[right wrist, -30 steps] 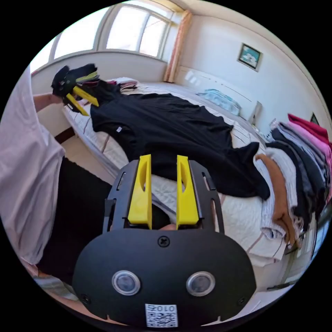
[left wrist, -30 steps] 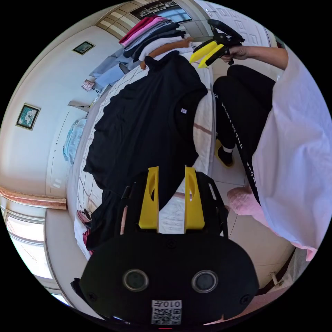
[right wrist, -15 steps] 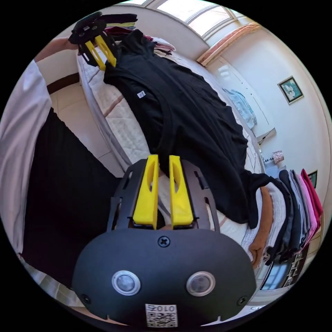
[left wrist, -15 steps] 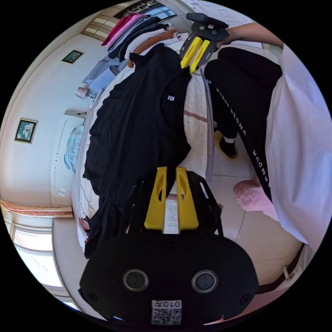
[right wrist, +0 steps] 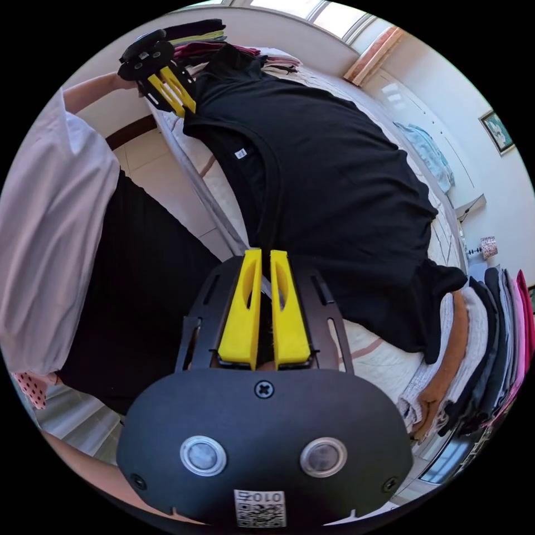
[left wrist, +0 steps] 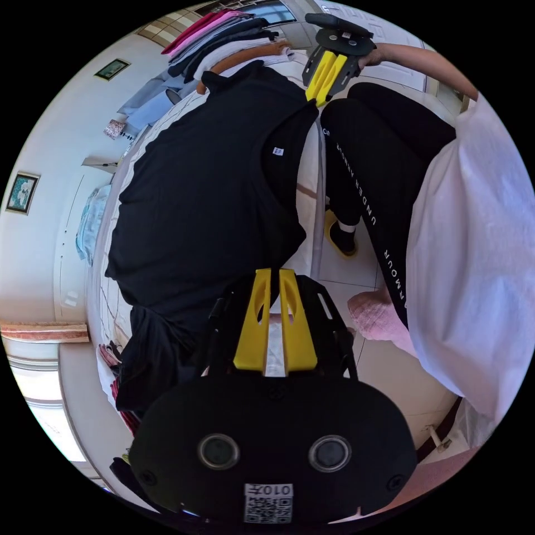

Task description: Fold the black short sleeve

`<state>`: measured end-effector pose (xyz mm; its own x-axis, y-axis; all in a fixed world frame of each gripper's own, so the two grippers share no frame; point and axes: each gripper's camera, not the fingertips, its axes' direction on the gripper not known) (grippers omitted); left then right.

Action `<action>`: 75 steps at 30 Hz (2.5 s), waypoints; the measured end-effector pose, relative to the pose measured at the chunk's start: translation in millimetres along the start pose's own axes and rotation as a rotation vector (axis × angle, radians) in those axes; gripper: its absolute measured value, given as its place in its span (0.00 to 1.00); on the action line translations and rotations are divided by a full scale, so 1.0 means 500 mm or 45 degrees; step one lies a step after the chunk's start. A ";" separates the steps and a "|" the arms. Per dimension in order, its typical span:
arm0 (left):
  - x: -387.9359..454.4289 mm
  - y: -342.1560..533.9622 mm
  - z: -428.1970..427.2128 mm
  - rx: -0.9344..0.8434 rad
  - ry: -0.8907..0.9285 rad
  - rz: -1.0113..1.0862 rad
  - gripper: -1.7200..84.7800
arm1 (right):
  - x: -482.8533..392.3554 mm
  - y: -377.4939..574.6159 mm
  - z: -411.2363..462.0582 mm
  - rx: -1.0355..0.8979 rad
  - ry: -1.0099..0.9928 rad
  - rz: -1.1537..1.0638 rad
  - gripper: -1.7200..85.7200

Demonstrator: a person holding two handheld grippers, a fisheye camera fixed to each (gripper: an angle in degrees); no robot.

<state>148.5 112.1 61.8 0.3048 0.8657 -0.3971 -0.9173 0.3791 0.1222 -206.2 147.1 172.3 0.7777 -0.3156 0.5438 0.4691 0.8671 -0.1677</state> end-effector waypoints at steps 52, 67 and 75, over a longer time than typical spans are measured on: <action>-1.148 0.332 0.229 0.500 -0.036 -1.467 0.10 | 1.184 -0.156 0.267 0.342 -0.086 0.883 0.14; -1.523 0.195 0.676 0.061 0.160 -1.782 0.13 | 1.615 -0.295 0.728 0.128 -0.236 1.137 0.13; -1.579 0.113 0.629 0.284 0.172 -1.484 0.03 | 1.614 -0.370 0.688 0.034 -0.031 0.977 0.04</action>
<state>-63.2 -446.8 668.4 0.8823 -0.0735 -0.4649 -0.0374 0.9736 -0.2250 190.7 -135.3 924.8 0.8719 0.3864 0.3008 -0.2087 0.8489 -0.4857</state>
